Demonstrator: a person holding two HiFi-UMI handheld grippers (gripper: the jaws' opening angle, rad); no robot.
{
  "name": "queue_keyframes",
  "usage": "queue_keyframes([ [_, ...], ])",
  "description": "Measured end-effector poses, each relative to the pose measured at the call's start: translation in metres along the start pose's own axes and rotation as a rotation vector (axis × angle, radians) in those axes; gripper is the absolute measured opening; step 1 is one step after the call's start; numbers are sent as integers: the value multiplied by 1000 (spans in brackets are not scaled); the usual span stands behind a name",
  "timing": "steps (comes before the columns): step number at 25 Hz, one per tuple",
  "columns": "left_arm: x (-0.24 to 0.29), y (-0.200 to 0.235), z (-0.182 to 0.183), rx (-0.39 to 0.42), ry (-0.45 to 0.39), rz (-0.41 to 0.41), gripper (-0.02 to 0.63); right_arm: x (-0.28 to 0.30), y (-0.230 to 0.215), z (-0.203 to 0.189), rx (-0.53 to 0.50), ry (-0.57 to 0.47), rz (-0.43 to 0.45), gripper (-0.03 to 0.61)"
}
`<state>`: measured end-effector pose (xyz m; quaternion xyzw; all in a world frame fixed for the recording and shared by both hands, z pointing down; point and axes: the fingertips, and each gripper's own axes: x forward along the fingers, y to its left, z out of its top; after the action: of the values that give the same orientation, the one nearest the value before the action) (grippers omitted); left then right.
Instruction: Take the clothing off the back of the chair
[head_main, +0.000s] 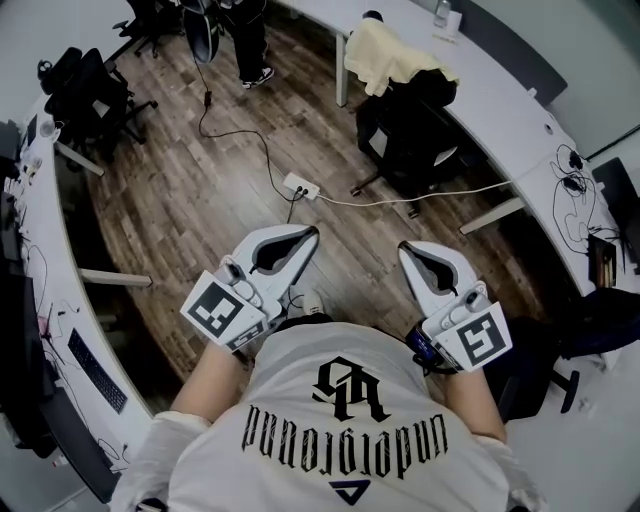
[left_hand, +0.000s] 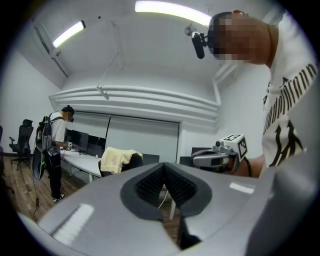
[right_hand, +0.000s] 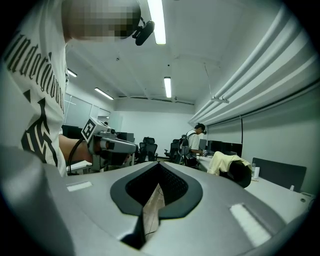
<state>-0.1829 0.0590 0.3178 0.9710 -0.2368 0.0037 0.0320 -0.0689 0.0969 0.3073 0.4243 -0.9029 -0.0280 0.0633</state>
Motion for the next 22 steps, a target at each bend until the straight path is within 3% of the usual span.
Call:
queue_keyframes([
  [12,44,64,1,-1,17,-110,49,59,-41,-1,5,0,-66,6],
  [22,122,102,-5,-18,37,-30,51,82,-134,-14,9,-8,5,6],
])
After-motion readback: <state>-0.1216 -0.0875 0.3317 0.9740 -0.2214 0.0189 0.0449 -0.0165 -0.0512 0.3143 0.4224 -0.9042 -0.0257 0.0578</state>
